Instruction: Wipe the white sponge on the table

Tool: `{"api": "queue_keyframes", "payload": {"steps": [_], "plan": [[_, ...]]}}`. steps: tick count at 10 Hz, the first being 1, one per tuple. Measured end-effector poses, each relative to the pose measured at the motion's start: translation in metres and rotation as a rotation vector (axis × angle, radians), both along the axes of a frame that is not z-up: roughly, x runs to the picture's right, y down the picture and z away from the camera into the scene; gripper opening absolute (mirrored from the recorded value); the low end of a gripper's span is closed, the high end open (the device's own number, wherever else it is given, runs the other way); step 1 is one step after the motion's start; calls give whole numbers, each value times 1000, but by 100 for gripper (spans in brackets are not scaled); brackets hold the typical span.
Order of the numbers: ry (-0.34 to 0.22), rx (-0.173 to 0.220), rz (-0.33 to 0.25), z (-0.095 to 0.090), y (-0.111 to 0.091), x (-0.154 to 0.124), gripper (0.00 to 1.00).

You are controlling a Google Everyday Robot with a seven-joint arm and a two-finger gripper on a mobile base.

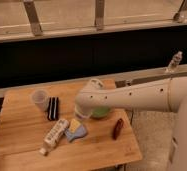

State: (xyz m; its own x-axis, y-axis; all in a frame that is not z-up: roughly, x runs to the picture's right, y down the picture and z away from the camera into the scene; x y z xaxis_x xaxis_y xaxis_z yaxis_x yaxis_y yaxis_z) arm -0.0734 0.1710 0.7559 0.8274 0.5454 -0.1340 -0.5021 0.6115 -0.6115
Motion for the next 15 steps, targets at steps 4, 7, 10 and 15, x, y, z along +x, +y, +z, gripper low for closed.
{"api": "queue_keyframes", "payload": {"steps": [4, 7, 10, 15], "plan": [[-15, -91, -6, 24, 24, -5, 80], [-21, -129, -20, 33, 38, -14, 80], [-12, -164, -21, 47, 52, -14, 80], [4, -167, -42, 59, 59, -7, 62]]}}
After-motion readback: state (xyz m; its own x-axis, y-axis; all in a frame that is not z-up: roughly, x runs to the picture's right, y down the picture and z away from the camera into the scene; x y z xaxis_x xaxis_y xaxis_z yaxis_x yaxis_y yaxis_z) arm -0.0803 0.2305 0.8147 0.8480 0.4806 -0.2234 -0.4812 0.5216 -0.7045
